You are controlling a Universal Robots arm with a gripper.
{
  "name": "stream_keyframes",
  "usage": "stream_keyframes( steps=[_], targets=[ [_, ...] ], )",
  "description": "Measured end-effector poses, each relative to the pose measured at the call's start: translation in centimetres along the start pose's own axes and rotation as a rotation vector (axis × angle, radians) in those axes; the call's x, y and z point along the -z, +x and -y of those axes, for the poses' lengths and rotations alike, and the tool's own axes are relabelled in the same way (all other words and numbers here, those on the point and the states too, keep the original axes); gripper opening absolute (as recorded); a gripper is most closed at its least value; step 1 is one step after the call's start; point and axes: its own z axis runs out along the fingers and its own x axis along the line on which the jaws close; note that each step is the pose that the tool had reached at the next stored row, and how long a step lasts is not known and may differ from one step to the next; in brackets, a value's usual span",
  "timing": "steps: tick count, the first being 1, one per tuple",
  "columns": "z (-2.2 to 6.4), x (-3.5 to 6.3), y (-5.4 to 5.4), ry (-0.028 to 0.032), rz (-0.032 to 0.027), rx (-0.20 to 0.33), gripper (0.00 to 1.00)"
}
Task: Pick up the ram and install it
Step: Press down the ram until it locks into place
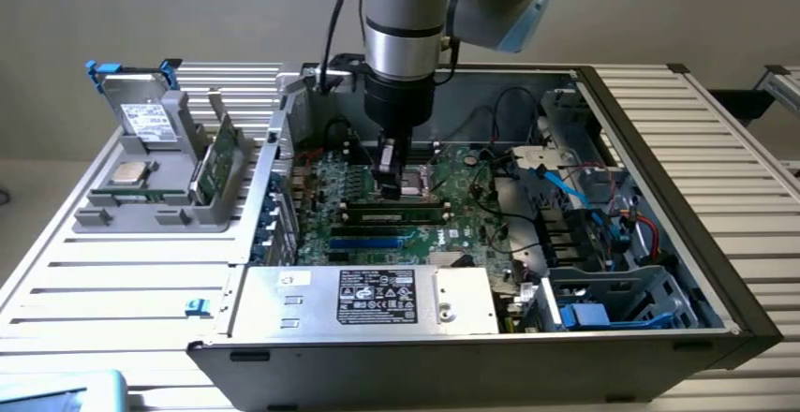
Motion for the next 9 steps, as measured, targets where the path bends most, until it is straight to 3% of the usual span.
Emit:
stream_keyframes(
  steps=[9],
  targets=[
    [0.00, 0.00, 0.00, -0.0071, 0.0027, -0.098, 0.11]
  ],
)
